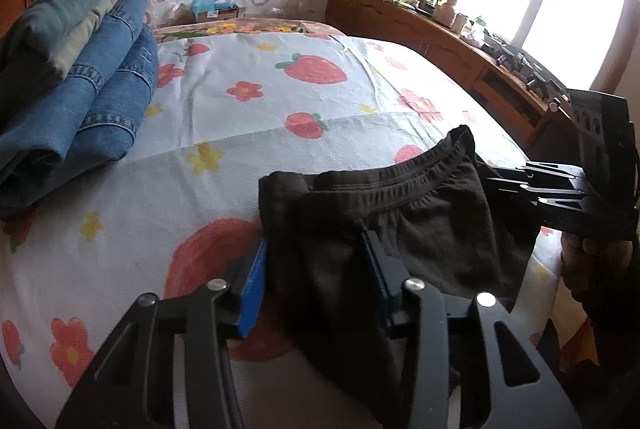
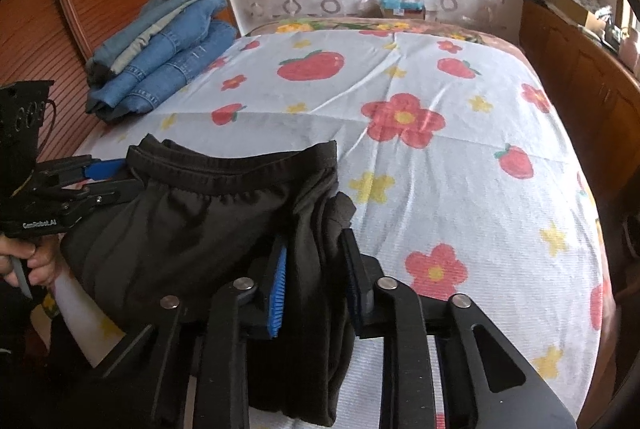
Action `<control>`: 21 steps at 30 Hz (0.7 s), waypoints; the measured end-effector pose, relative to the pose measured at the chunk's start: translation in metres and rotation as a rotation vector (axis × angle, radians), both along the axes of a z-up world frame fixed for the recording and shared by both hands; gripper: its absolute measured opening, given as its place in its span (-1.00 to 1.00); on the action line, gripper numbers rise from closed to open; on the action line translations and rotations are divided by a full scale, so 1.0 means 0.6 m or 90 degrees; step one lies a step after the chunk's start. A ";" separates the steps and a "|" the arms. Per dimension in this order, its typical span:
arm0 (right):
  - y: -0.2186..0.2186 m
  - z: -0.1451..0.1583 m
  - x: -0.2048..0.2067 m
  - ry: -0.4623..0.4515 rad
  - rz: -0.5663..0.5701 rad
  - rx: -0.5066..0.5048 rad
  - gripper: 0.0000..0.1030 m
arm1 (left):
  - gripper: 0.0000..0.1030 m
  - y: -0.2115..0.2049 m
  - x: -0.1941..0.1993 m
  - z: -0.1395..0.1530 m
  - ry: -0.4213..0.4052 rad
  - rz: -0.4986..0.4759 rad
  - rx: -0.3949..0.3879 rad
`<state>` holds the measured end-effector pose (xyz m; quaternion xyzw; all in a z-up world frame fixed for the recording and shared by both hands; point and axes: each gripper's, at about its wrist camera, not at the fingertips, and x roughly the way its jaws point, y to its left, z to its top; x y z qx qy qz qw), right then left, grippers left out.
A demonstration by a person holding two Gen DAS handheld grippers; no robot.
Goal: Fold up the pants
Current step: 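Move both grippers to the black pants waistband and close on it, then lift the folded black pants with both grippers and turn toward the jeans stack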
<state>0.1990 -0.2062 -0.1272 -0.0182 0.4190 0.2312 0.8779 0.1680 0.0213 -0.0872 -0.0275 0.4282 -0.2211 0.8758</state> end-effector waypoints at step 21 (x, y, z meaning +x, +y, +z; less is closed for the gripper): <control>-0.005 0.045 -0.043 -0.061 0.014 0.028 -0.85 | -0.85 -0.024 -0.050 0.067 -0.089 -0.020 -0.002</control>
